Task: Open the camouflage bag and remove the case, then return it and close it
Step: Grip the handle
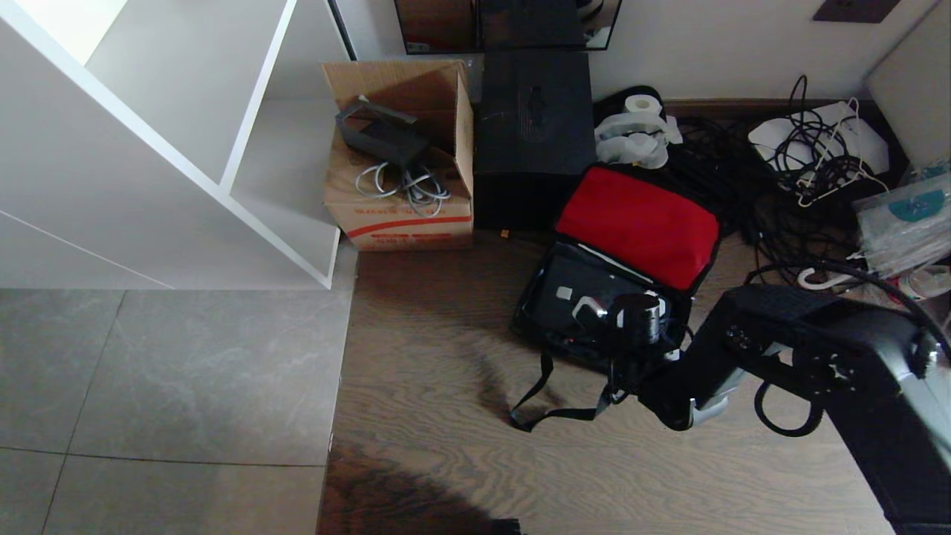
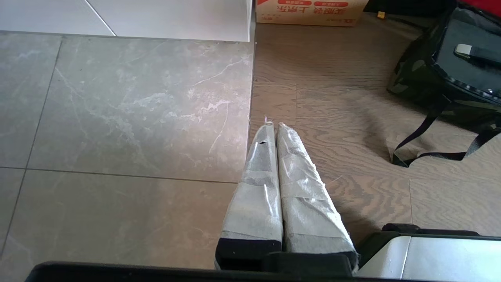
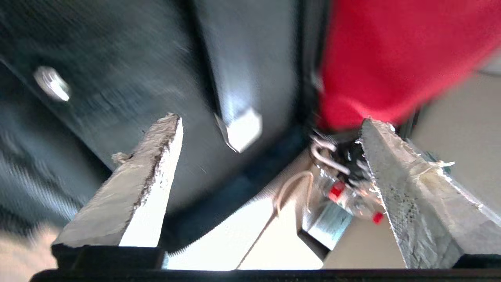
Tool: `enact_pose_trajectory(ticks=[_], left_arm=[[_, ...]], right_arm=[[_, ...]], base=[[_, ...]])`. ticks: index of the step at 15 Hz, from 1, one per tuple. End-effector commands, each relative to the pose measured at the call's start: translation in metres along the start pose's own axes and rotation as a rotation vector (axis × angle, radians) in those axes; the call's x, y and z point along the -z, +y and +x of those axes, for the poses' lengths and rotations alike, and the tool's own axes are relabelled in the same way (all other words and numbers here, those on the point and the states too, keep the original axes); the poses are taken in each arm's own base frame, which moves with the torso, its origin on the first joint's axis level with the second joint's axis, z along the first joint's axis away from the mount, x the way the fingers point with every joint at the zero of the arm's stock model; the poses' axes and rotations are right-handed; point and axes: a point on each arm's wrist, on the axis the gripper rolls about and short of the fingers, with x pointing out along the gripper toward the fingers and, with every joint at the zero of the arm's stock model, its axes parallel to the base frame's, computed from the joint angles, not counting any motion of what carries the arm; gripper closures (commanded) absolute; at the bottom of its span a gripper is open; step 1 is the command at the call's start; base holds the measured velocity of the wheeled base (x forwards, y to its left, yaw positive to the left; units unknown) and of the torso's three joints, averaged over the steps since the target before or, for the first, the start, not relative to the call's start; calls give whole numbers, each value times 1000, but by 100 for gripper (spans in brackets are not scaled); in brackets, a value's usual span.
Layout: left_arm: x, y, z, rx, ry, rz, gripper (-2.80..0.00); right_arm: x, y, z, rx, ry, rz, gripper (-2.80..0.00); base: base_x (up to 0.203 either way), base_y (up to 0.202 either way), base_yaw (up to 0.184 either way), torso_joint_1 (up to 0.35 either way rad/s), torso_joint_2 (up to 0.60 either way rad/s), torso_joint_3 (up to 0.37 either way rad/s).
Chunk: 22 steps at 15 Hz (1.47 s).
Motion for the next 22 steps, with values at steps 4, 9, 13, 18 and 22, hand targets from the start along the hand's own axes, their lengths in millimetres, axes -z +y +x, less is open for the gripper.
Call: enact_pose_trajectory(ticks=[4,9,13,18,22], left_arm=[[0,0,0,0,-1,0,0],[0,0,0,0,-1,0,0],[0,0,0,0,-2,0,0],[0,0,0,0,-2,-1,0],[0,0,0,0,-1,2,0]], right_arm=[[15,-90,-64,51,-28,81,-280],[40,-123,-105,56,-39,96,-280],[44,-129,-112,62,-38,101,-280],[44,-135,-116,71,-42,96,-280],[45,-132,-115,64,-41,89,-280]], base=[[0,0,0,0,0,0],[0,0,0,0,0,0],[0,0,0,0,0,0],[0,0,0,0,0,0],[0,0,0,0,0,0]])
